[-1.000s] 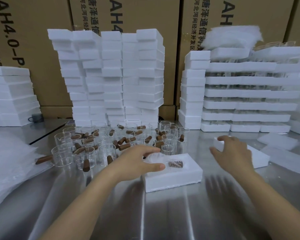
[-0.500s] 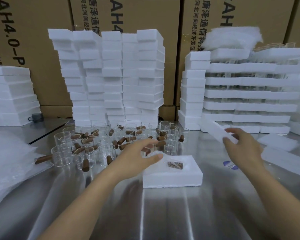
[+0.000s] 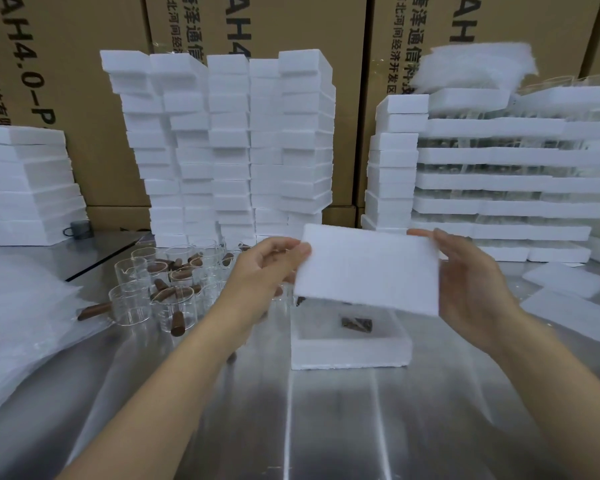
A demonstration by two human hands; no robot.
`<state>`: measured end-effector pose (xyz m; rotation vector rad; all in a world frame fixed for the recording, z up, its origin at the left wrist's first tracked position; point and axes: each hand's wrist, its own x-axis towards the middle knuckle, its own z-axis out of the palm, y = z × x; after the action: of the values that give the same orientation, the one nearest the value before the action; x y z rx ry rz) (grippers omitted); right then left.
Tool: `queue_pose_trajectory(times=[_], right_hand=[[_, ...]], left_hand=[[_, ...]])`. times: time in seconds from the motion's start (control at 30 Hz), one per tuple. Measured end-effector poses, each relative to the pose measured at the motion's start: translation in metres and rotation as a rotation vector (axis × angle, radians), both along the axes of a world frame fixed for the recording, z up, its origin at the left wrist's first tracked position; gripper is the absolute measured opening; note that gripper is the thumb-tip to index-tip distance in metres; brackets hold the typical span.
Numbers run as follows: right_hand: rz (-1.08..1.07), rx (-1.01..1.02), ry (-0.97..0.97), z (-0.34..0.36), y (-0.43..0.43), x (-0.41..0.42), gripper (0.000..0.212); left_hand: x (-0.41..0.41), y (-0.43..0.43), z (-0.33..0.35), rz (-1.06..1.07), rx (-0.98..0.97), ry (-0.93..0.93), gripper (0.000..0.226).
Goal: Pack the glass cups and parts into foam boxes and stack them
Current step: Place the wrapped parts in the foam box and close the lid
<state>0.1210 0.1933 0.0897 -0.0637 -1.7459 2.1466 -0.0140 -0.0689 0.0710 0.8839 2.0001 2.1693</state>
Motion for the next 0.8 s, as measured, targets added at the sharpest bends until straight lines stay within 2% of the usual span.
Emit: queue_pose_trajectory(times=[0.07, 0.17, 0.23, 0.33, 0.5, 0.63, 0.8], right_hand=[[0.0, 0.055, -0.012, -0.008, 0.002, -0.006, 0.054], [-0.078, 0.135, -0.067, -0.02, 0.004, -0.015, 0.037], [-0.149, 0.228, -0.148, -0.027, 0.004, -0.019, 0.031], [-0.221, 0.362, -0.244, -0.04, 0.008, -0.025, 0.033], [-0.208, 0.396, -0.308, -0.051, 0.008, -0.029, 0.034], [-0.208, 0.406, -0.289, -0.051, 0.005, -0.031, 0.035], [-0.201, 0.462, -0.295, -0.049, 0.01, -0.027, 0.025]], left_hand=[[-0.009, -0.002, -0.004, 0.033, -0.039, -0.075, 0.041], [-0.015, -0.003, -0.011, 0.006, -0.167, -0.143, 0.042], [-0.018, -0.003, -0.016, 0.018, -0.282, -0.134, 0.034], [-0.021, -0.001, -0.022, 0.079, -0.431, -0.115, 0.037], [-0.024, -0.002, -0.028, 0.087, -0.574, -0.067, 0.036], [-0.019, -0.005, -0.026, 0.076, -0.632, -0.02, 0.046], [-0.011, -0.009, -0.018, 0.034, -0.636, -0.042, 0.035]])
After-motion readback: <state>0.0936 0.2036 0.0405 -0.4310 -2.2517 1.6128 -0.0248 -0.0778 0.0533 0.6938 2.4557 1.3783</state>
